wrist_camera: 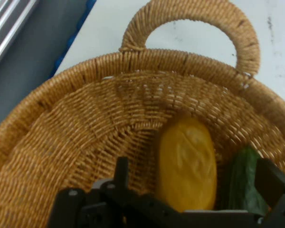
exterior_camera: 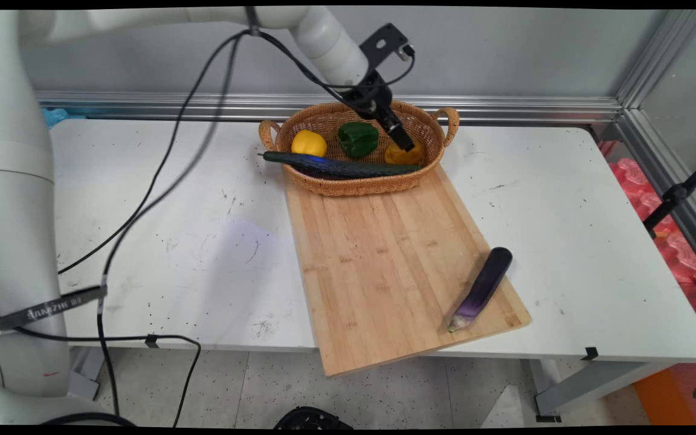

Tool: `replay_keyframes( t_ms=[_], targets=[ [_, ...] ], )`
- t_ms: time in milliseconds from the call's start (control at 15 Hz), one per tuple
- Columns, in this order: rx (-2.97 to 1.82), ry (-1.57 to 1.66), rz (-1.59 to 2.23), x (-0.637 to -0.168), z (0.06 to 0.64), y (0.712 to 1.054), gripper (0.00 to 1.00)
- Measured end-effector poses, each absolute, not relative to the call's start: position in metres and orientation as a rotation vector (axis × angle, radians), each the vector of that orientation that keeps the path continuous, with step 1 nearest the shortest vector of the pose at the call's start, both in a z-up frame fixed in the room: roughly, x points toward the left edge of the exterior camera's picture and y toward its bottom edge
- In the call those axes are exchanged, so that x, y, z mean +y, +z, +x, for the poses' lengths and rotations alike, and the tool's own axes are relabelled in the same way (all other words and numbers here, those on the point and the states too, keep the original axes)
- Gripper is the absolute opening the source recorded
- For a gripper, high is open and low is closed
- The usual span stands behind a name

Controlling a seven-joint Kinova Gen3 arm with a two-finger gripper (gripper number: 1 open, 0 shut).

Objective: Pick up the potato from the vegetable basket

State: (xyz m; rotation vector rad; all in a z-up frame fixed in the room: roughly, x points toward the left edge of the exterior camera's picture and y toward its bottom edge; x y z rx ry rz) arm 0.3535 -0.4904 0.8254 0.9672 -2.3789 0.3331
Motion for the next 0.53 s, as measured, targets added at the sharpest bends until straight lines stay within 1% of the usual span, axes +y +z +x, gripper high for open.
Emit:
replay_keyframes(
  t_ms=[533],
  targets=[
    [-2.390,0.299,1.047,-0.515,0.330,0.799,1.00]
  ],
)
